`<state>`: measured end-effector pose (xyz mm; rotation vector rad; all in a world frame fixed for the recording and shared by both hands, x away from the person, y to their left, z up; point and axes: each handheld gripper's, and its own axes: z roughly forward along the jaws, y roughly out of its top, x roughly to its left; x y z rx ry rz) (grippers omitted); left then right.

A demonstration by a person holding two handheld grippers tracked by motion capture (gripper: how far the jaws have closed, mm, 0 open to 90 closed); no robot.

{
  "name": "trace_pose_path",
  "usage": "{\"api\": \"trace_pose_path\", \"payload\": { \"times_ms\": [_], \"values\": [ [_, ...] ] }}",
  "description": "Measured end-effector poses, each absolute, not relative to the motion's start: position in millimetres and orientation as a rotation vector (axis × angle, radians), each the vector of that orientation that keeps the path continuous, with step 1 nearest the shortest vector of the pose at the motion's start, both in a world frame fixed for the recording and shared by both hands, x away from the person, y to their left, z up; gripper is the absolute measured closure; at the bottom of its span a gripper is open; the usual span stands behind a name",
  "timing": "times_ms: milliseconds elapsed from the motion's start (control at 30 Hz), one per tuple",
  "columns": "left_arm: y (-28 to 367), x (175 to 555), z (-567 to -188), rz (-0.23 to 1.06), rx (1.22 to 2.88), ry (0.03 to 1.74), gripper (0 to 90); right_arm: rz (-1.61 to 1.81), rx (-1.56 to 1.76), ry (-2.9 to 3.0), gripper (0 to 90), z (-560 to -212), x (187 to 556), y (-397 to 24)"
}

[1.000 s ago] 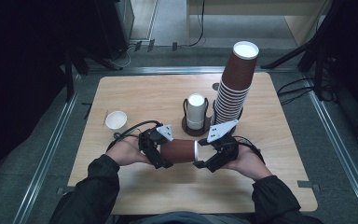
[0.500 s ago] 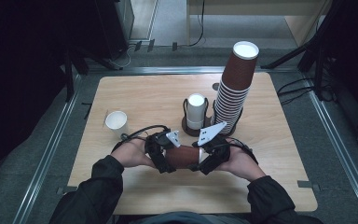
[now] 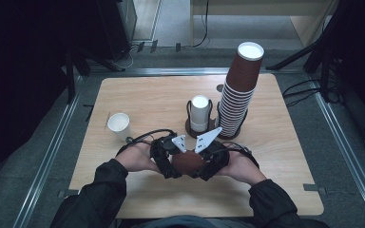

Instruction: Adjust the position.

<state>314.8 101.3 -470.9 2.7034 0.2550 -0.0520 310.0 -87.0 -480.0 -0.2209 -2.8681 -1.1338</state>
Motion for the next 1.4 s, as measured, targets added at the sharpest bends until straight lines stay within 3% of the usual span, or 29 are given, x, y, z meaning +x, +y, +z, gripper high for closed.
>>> {"api": "trace_pose_path", "payload": {
  "times_ms": [333, 533, 1400],
  "values": [
    [101, 314, -470, -0.058, 2.700, 0.280, 7.6, -1.151, -0.202, -2.880, 20.3, -477, 310, -88],
    [106, 315, -468, -0.046, 2.670, 0.308, 0.0, -1.172, -0.182, -2.897, 20.0, -476, 311, -95],
    [143, 321, -447, -0.074, 2.348, 0.397, 0.0, -1.385, -0.286, -2.778, 19.6, -461, 317, -122]
  ]
}}
